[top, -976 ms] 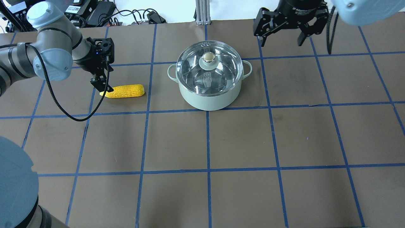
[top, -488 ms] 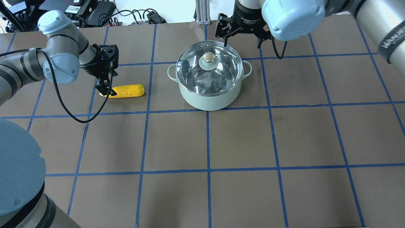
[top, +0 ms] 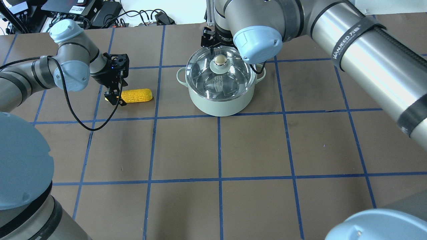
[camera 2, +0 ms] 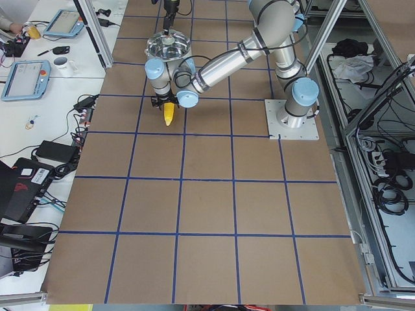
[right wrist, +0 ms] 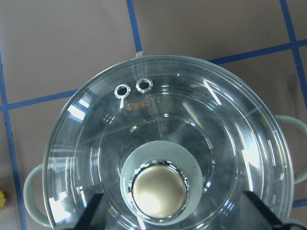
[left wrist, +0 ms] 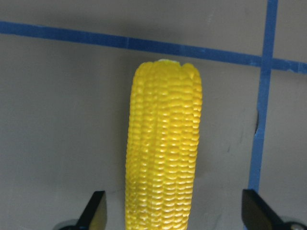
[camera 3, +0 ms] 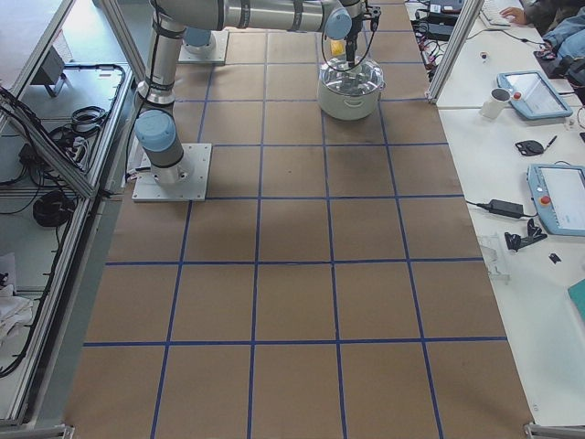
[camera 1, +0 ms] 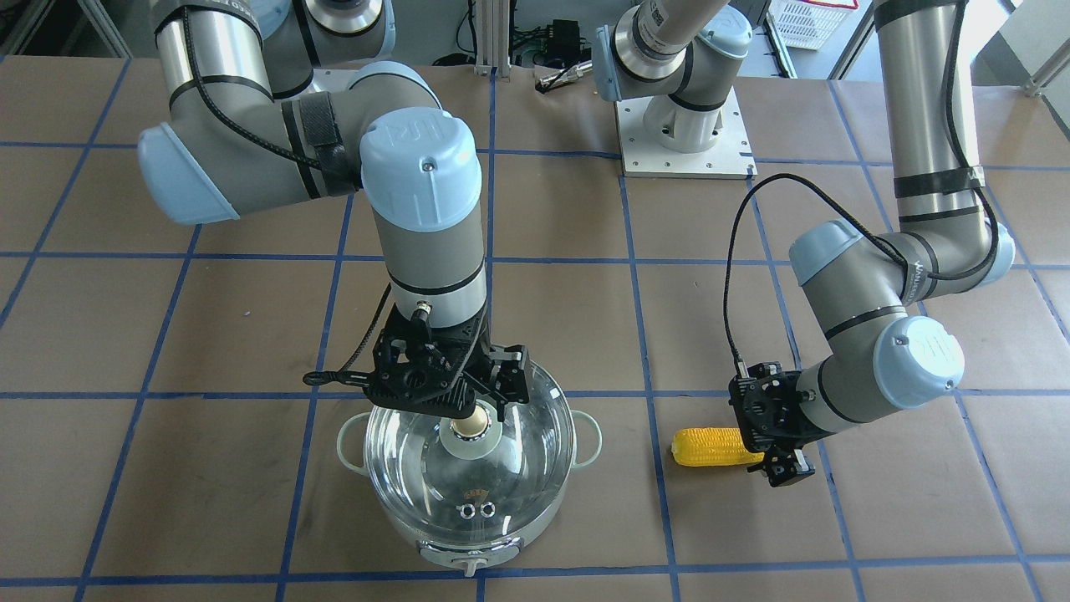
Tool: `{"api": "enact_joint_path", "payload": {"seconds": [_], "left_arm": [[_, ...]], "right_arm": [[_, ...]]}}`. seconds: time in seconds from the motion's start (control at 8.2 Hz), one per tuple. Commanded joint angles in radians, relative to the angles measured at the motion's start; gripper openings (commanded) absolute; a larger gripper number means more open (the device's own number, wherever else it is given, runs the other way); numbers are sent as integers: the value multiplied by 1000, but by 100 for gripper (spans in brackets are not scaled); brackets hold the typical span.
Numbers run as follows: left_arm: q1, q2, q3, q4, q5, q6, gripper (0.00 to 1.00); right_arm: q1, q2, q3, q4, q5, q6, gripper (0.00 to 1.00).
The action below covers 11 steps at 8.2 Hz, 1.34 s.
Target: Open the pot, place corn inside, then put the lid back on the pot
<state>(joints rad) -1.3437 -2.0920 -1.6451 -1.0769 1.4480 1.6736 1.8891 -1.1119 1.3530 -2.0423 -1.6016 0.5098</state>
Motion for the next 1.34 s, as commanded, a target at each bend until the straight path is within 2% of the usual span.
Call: {"api": "enact_joint_path", "payload": {"seconds": [0.0,0.12,0.24,0.37,0.49,0.61,0.73,0.98,1.22], "left_arm": [[0,-32,1,0,0,0,100],[0,-33,1,0,0,-2,100],[0,-34,1,0,0,-8,82],[0,-33,2,0,6,-12,23],[0,-33,2,0,11,-11,0],[0,-26,5,0,15,-11,0],[-2,-7,5,-2,15,-12,0],[-15,59,8,-2,12,-9,0],[-43,128,10,-15,14,-11,0]], "right_arm": [[5,40,0,-71,-4,-32,100],[5,43,0,-71,-24,-43,100],[4,41,8,-70,-20,-40,98],[5,41,9,-70,-14,-39,91],[5,43,11,-70,-12,-40,88],[4,43,11,-70,-12,-40,84],[5,43,11,-70,-11,-37,71],[5,43,11,-68,-11,-36,62],[5,41,11,-68,-11,-39,47]]}}
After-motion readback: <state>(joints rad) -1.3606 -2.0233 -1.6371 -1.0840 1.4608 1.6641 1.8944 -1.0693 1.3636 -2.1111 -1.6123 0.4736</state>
